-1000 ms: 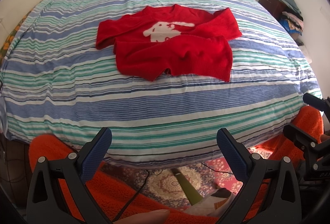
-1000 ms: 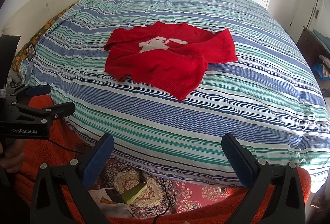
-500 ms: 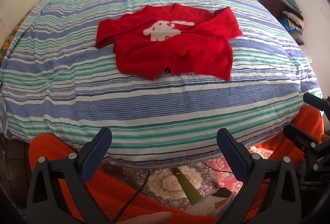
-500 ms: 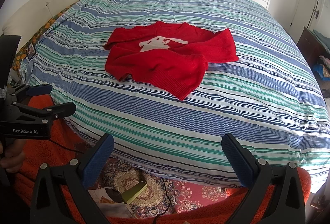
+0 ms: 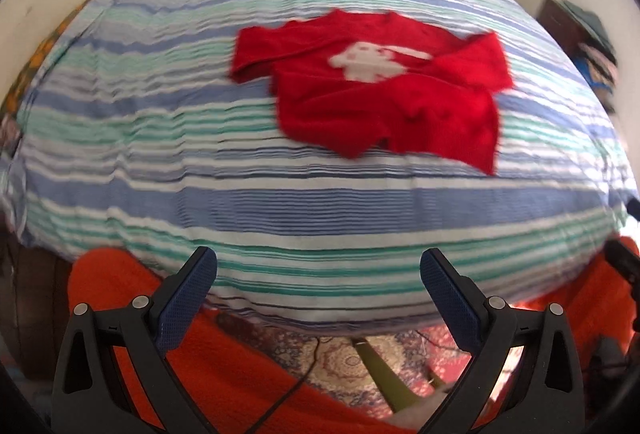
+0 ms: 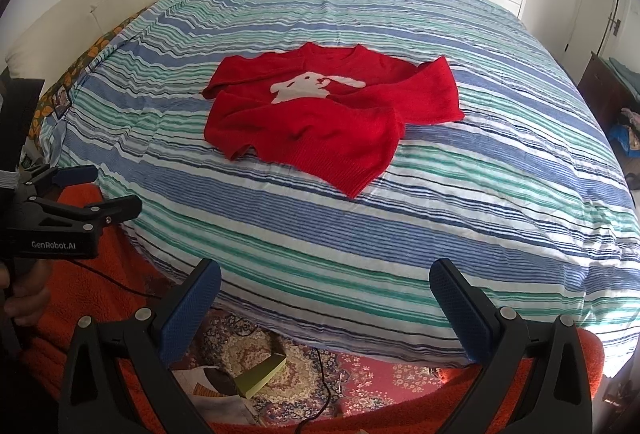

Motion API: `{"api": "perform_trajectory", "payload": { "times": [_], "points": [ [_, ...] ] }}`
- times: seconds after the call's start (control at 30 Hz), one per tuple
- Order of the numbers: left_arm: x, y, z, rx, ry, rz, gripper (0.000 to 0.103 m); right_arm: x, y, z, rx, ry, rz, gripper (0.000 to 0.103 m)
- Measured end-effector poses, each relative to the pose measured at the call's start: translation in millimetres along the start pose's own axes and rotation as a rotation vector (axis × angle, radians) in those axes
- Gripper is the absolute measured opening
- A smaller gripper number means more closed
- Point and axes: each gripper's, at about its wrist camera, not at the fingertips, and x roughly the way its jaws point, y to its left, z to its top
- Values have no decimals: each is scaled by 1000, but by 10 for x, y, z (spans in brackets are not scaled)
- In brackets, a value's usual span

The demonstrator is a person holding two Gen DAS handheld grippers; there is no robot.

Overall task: Fold small clothes
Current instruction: 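Grasp the red sweater's hem with the right gripper and lift it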

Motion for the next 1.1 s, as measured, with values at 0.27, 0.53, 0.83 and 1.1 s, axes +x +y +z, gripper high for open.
{"api": "perform_trajectory", "payload": {
  "times": [0.27, 0.53, 0.83, 1.1],
  "points": [
    [525, 189, 114, -45, 97, -91, 102, 343, -423, -39, 66, 5, -49, 103],
    [857, 67, 267, -76, 110, -113, 96, 1182, -651, 60, 180, -5, 247, 102],
    [1051, 338, -7, -183, 140, -86, 96, 2260, -754, 330, 375, 69, 399, 62],
    [1303, 531, 311, -282, 76, -212, 96, 1631, -829, 554, 487, -42, 688, 8]
  ]
}}
